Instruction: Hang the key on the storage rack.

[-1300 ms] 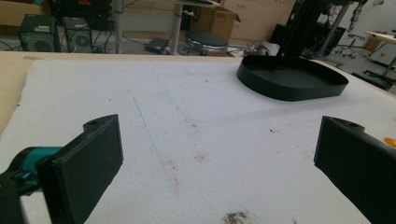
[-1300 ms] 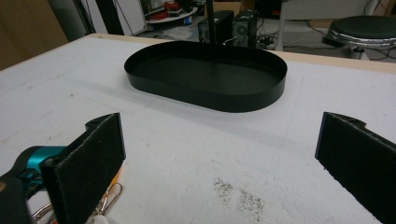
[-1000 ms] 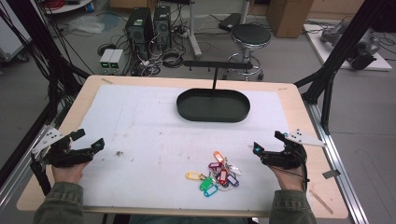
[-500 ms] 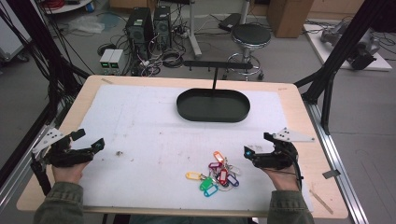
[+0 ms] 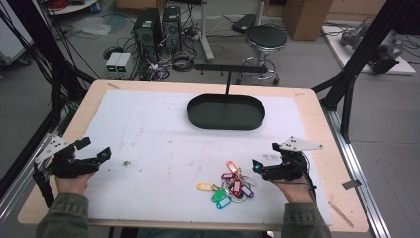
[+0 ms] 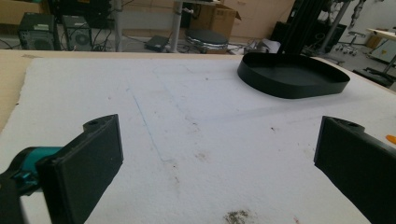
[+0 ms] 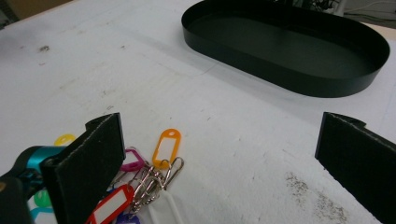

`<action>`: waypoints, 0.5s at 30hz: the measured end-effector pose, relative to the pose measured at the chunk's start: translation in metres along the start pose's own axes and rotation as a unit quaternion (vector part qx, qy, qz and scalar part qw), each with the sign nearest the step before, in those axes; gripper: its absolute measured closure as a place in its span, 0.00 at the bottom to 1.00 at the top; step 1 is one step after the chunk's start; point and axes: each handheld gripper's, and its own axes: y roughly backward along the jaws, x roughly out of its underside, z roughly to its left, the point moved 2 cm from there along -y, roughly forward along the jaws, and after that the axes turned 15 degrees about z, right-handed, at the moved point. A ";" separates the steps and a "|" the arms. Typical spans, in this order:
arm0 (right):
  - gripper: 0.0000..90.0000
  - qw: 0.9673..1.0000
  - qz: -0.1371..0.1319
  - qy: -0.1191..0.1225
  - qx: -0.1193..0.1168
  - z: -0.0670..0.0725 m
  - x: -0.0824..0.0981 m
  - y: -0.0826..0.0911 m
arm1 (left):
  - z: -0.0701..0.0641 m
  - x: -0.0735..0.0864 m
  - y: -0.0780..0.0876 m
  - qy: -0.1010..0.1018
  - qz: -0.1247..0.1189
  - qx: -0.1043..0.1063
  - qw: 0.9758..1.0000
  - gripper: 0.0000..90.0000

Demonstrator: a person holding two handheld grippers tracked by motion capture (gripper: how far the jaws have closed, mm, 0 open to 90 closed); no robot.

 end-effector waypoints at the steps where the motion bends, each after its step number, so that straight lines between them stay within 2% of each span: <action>1: 0.01 1.000 0.000 0.003 0.002 0.000 0.000 0.000 | 0.000 0.000 0.000 0.000 0.000 -0.001 1.000 0.02; 3: 0.01 1.000 0.012 0.006 -0.004 0.004 -0.001 -0.003 | 0.000 0.000 0.000 -0.001 0.000 -0.001 1.000 0.02; 11: 0.01 0.999 0.025 0.019 -0.012 0.011 -0.005 -0.007 | 0.000 0.000 0.000 -0.001 -0.001 -0.001 1.000 0.02; 15: 0.01 0.998 0.048 0.033 -0.008 0.016 -0.005 -0.013 | 0.000 0.000 0.000 -0.002 -0.001 -0.001 1.000 0.02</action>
